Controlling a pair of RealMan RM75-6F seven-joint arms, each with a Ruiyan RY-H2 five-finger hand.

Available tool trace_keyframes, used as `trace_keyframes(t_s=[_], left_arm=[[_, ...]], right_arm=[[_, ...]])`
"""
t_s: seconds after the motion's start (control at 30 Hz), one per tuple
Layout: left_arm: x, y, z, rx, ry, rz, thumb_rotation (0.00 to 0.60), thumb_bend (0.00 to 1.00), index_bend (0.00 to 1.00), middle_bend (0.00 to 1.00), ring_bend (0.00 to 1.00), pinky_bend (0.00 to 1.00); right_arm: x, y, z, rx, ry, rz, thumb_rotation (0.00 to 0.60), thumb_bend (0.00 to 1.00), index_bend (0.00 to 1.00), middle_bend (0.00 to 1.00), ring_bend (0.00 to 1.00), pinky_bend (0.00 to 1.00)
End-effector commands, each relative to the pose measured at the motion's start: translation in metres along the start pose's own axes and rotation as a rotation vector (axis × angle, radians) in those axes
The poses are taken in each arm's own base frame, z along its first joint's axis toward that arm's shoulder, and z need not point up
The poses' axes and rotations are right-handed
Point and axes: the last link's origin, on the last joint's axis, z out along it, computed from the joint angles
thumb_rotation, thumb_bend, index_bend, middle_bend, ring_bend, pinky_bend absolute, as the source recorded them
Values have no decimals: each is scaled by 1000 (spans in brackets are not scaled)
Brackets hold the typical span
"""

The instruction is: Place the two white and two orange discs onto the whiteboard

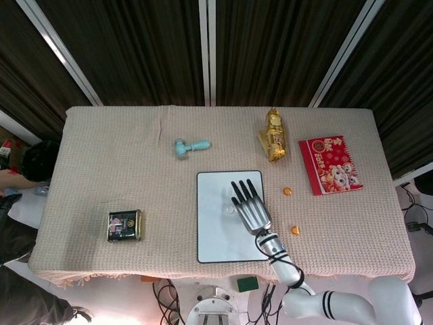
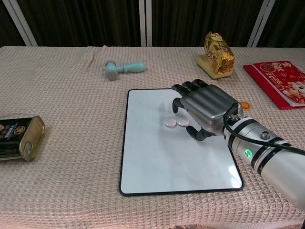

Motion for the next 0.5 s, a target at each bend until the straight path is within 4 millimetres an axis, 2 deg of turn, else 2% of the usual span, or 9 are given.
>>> trace_keyframes(t_s=[0.03,0.23,0.37,0.5], left_arm=[[0,0,0,-1,0,0,600,97,119,142,2,118],[0,1,0,-2,1,2,600,97,119,142,2,118],[-1,1,0,-3,-5,2,600,96,119,142,1,118],[-2,4,0,-11,-8,6,600,97,119,142,1,118]], right_arm=[[2,1,-2,3,5,5,600,383,176,0,0,0],[13,14,-21,-5,54,24,600,377,155,0,0,0],[24,39,-52,-41,95,28,600,377,155,0,0,0],[28,66,-84,-86,63,4,600,377,263,0,0,0]])
